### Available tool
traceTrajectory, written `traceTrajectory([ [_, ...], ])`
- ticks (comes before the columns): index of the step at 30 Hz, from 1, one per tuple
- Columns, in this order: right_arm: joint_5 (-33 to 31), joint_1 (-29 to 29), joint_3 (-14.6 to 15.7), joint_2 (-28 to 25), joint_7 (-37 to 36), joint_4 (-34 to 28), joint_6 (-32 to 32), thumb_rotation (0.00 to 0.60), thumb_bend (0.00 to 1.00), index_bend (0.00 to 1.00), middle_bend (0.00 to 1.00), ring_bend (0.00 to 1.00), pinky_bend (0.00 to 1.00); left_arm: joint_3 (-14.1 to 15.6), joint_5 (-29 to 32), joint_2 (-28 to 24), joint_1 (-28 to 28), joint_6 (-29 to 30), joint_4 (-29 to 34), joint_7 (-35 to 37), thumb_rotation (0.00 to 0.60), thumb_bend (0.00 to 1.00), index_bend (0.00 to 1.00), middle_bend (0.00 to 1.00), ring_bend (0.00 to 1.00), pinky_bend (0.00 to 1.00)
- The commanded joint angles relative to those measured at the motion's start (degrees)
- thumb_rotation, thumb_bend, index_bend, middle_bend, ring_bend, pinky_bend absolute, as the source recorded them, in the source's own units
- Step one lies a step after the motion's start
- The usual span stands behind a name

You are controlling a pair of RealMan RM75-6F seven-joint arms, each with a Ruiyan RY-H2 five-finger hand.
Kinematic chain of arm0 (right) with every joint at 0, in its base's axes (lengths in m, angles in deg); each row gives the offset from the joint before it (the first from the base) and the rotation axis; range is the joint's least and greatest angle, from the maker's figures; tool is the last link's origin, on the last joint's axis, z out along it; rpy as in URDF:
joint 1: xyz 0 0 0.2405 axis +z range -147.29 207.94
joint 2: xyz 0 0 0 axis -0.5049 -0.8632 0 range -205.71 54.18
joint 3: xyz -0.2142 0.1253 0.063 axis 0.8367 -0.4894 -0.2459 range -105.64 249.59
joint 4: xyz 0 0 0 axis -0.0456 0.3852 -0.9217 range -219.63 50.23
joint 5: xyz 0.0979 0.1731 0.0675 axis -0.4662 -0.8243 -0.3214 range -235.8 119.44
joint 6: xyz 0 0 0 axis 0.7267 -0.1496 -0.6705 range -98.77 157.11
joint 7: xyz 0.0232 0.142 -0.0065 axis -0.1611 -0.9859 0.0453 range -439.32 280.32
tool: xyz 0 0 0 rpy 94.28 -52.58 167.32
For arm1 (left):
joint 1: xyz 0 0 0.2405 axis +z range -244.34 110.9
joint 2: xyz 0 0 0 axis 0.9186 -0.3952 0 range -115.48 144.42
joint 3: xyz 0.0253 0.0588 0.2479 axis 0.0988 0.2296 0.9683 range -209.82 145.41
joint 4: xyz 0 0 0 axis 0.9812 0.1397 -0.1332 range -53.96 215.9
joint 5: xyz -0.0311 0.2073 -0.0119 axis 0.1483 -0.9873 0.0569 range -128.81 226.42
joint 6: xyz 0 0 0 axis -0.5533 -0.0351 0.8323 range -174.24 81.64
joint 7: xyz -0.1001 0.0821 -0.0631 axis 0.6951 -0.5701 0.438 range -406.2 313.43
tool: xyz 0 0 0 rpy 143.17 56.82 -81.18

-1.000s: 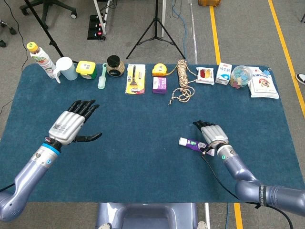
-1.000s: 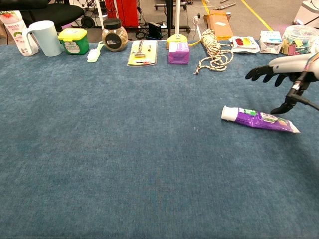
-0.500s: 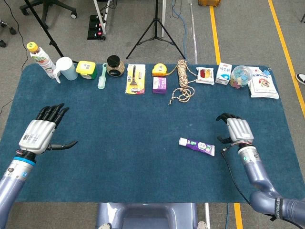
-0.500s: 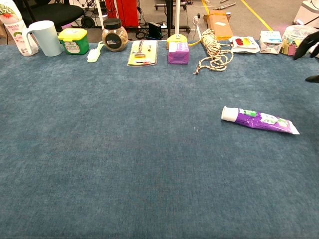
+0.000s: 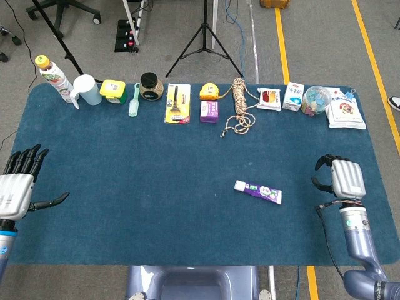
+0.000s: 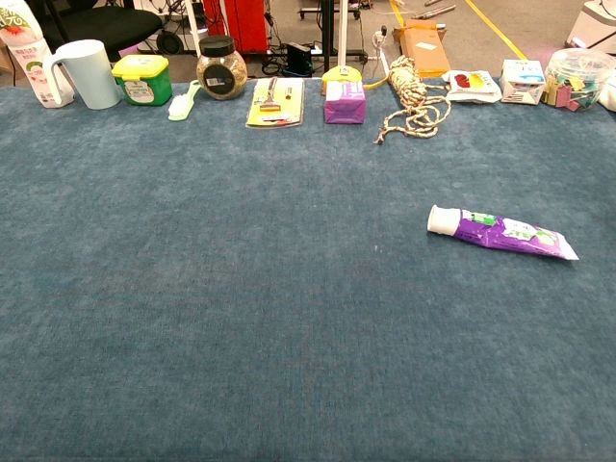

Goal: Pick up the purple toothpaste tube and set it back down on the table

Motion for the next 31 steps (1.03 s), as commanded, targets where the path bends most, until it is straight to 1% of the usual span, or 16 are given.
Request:
traceTrajectory([
  [1, 2.9, -2.3, 0.7, 0.1, -2.0, 0.6, 2.0, 0.600, 0.27, 0.56, 0.48, 0.45, 0.43, 1.0, -1.9, 1.3, 2.7, 2.1, -1.3, 0.8, 0.271, 0.09, 0.01, 0.00, 0.00, 0.00],
  [5, 6.3, -4.6, 1.5, -0.2, -3.0, -0.1, 4.6, 0.600, 0.27, 0.58, 0.50, 0.46, 0.44, 1.7, -5.1, 3.0, 5.5, 4.9, -3.2, 2.3, 0.291, 0.09, 0.05, 0.00, 0.00, 0.00],
  [8, 9.1, -6.3, 2.9, -1.2, -4.1, -1.0, 5.1, 0.600, 0.27, 0.60, 0.51, 0.47, 0.44, 2.9, -7.9, 3.9, 7.2, 5.5, -4.6, 4.0, 0.318, 0.09, 0.05, 0.00, 0.00, 0.00],
  [12, 11.6, -8.7, 4.1, -1.5, -2.2, -1.9, 7.4, 0.600, 0.27, 0.60, 0.51, 0.47, 0.44, 4.6, -10.9, 4.8, 9.4, 5.8, -5.7, 5.5, 0.340, 0.09, 0.07, 0.00, 0.00, 0.00],
  [19, 13.7, -11.6, 4.4, -2.3, -0.1, -4.3, 10.2, 0.600, 0.27, 0.61, 0.52, 0.48, 0.45, 5.3, -12.6, 4.8, 12.0, 6.7, -5.8, 5.8, 0.348, 0.09, 0.09, 0.00, 0.00, 0.00],
  [25, 13.7, -12.9, 4.0, -2.9, 0.2, -5.0, 9.8, 0.600, 0.27, 0.63, 0.52, 0.48, 0.46, 4.9, -12.9, 4.7, 12.6, 5.6, -5.7, 6.1, 0.353, 0.09, 0.10, 0.00, 0.00, 0.00],
  [31, 14.0, -13.8, 3.1, -2.7, 0.4, -4.9, 9.7, 0.600, 0.28, 0.64, 0.52, 0.48, 0.47, 3.7, -13.1, 4.5, 12.7, 4.6, -5.4, 5.7, 0.356, 0.10, 0.10, 0.00, 0.00, 0.00],
])
